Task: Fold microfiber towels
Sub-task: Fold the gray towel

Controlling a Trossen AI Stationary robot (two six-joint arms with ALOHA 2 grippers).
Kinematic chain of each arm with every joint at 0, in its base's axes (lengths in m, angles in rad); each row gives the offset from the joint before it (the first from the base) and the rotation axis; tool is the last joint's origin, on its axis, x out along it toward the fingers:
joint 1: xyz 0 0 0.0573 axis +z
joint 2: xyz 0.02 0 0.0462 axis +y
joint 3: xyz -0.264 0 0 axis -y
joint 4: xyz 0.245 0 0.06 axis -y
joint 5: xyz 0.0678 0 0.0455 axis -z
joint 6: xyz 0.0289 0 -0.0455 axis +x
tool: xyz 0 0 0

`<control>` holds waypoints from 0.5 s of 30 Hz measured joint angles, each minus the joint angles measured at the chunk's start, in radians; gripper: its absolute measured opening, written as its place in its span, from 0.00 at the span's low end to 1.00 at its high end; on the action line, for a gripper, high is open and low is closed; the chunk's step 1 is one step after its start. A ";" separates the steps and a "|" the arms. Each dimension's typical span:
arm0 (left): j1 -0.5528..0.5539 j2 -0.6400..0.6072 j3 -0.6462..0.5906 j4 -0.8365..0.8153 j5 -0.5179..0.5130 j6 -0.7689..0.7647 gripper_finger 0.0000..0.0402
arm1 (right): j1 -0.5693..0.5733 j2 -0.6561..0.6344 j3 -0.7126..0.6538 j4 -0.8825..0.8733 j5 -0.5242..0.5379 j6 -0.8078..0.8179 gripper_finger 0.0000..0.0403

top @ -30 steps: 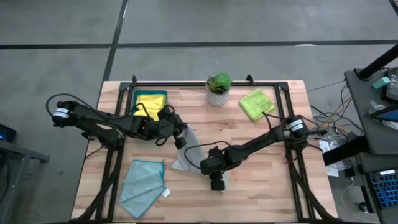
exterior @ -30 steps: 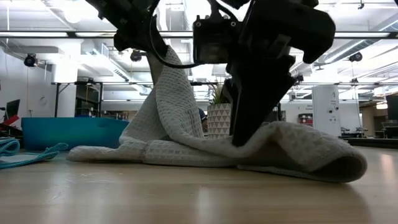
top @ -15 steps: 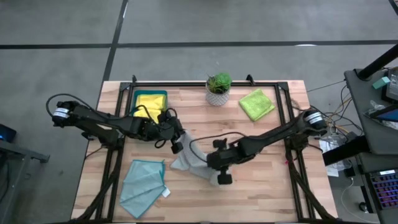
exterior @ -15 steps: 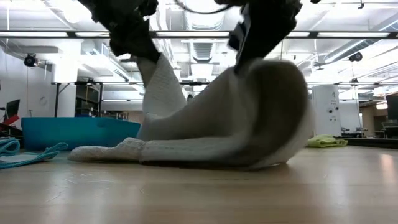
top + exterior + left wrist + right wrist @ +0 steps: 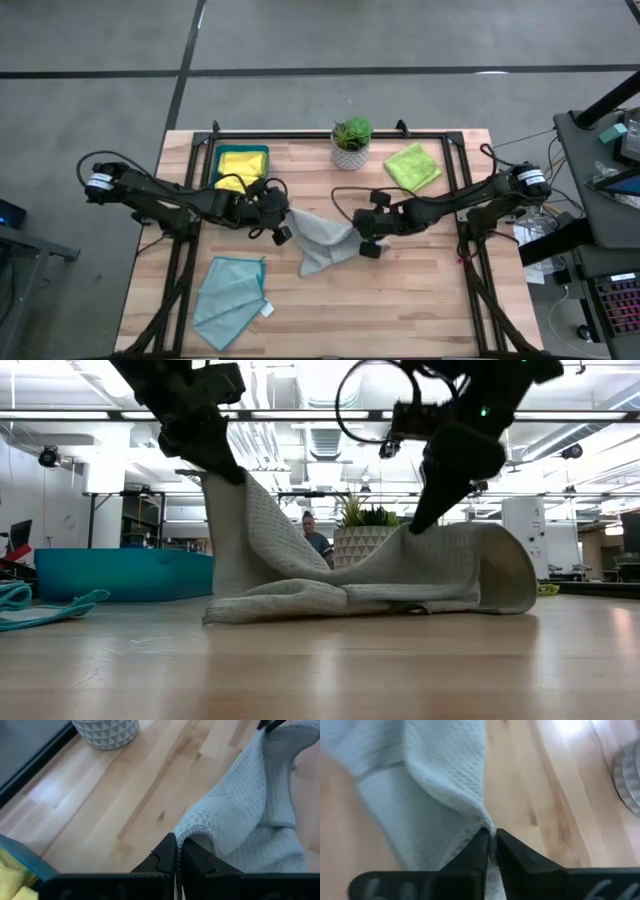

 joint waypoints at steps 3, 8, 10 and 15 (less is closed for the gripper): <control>0.011 0.013 0.000 -0.001 -0.011 0.000 0.00 | -0.039 -0.021 -0.027 0.001 -0.002 0.022 0.18; 0.024 0.033 -0.001 -0.002 -0.016 0.008 0.00 | -0.052 -0.077 -0.030 0.011 -0.025 0.053 0.34; 0.028 0.043 -0.002 0.001 -0.019 0.009 0.00 | -0.029 -0.095 -0.021 0.029 -0.023 0.066 0.39; 0.029 0.058 -0.002 0.015 -0.027 0.024 0.00 | 0.091 -0.099 -0.039 0.163 -0.052 0.004 0.46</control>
